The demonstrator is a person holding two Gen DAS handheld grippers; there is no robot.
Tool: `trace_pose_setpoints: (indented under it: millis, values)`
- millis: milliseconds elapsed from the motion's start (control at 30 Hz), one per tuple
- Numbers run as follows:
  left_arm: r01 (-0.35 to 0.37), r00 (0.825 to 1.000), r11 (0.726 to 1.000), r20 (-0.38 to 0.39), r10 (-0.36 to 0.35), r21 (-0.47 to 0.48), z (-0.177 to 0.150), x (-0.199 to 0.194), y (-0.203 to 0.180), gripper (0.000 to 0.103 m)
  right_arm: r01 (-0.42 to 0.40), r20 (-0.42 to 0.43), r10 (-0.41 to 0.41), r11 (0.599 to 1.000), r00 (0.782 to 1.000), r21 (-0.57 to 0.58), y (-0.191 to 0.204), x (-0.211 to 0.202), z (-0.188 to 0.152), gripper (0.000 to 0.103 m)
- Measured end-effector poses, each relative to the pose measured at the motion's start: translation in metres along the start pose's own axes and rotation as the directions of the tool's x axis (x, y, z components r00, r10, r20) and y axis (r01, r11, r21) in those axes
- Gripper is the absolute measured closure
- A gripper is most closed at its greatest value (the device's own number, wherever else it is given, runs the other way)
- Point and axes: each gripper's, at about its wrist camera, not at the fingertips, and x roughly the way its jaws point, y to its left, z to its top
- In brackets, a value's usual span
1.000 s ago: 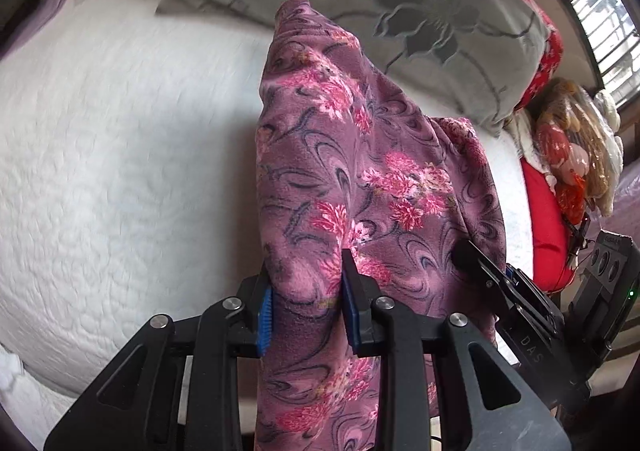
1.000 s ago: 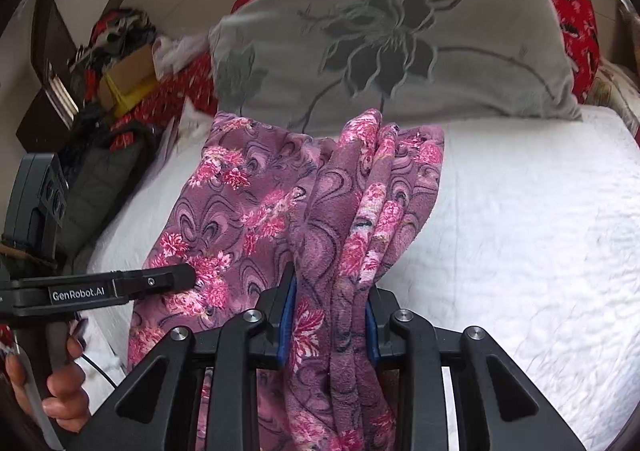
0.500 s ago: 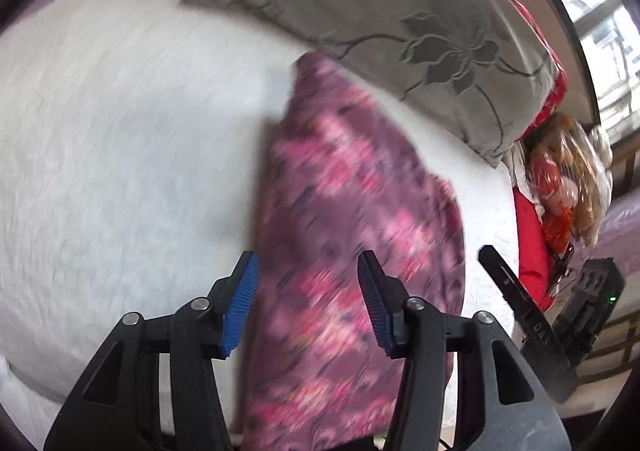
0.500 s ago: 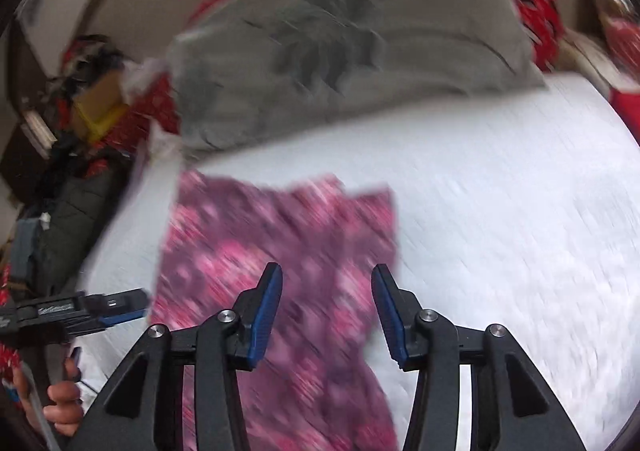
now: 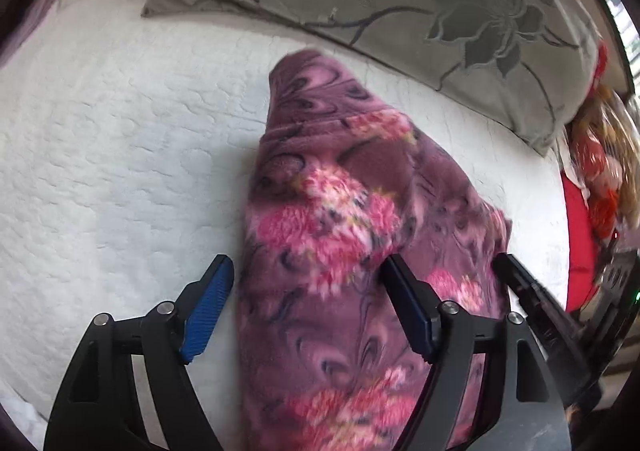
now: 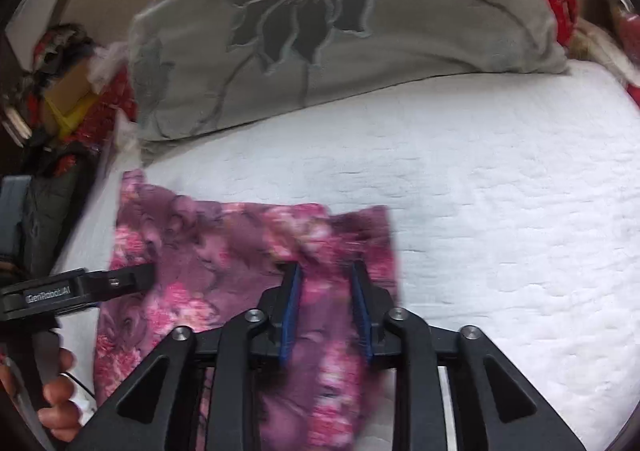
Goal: Fold small clothes
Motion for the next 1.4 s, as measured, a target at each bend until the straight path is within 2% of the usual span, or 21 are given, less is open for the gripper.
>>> trace_pose_setpoints:
  millis: [100,200,233,300,333,367,400,533,633,733,800,867,1033,1233,1400]
  values:
    - [-0.021,0.998,0.998,0.063,0.018,0.051,-0.020,-0.028,0.005,0.026,-0.117,0.043,0.118,0.993,0.992,-0.026,-0.004,-0.037,-0.012,0.070]
    - [-0.051,0.996,0.996,0.073,0.046,0.068,-0.046,-0.032,0.011,0.026,-0.165,0.033,0.168,0.983,0.985,-0.083,0.000,-0.055,-0.035,0.065]
    - [-0.062,0.997,0.996,0.051,0.058,0.072,-0.052,-0.024,0.012,0.026,-0.151,0.009,0.153,0.984,0.988,-0.099,0.002,-0.052,-0.043,0.064]
    - [-0.072,0.997,0.994,0.006,0.072,0.085,-0.059,-0.009,0.011,0.022,-0.068,-0.065,0.059,0.987,0.996,-0.144,0.004,-0.032,-0.059,0.059]
    - [-0.079,0.997,0.993,0.019,0.078,0.083,-0.060,-0.010,0.010,0.022,-0.045,-0.035,0.040,0.989,0.999,-0.144,0.004,-0.030,-0.062,0.055]
    - [-0.096,0.995,0.991,0.027,0.094,0.089,-0.060,-0.016,0.008,0.022,-0.018,-0.011,0.017,0.991,1.000,-0.136,0.003,-0.033,-0.063,0.045]
    - [-0.110,0.994,0.989,0.023,0.108,0.103,-0.060,-0.022,0.006,0.022,0.006,-0.019,-0.008,0.992,1.000,-0.127,0.004,-0.037,-0.061,0.040]
    - [-0.169,0.985,0.970,0.070,0.159,0.172,-0.075,-0.047,-0.001,0.022,-0.018,-0.010,0.017,0.991,1.000,-0.131,0.011,-0.065,-0.068,0.040]
    - [-0.170,0.985,0.968,0.060,0.161,0.183,-0.092,-0.047,0.001,0.022,0.012,-0.027,-0.018,0.983,0.999,-0.185,0.014,-0.072,-0.094,0.039]
    - [-0.151,0.988,0.976,0.042,0.146,0.157,-0.101,-0.038,0.008,0.021,0.063,-0.069,-0.076,0.984,0.995,-0.169,0.008,-0.055,-0.109,0.028]
    - [-0.150,0.989,0.977,0.039,0.146,0.149,-0.104,-0.042,0.011,0.020,0.086,-0.049,-0.092,0.990,0.995,-0.107,0.001,-0.056,-0.114,0.014]
    - [-0.156,0.988,0.975,0.038,0.152,0.158,-0.107,-0.044,0.011,0.020,0.117,-0.073,-0.121,0.991,0.990,-0.057,-0.005,-0.052,-0.119,0.001]
    - [-0.181,0.983,0.966,0.052,0.174,0.184,-0.114,-0.045,0.009,0.018,0.156,-0.047,-0.162,0.982,0.986,-0.107,0.003,-0.052,-0.129,0.001]
    - [-0.160,0.987,0.974,0.024,0.158,0.162,-0.117,-0.042,0.010,0.018,0.175,-0.055,-0.180,0.981,0.982,-0.085,0.004,-0.058,-0.140,0.001]
    - [-0.157,0.987,0.973,0.015,0.157,0.166,-0.129,-0.045,0.012,0.018,0.225,-0.080,-0.232,0.971,0.969,-0.084,0.004,-0.059,-0.146,0.001]
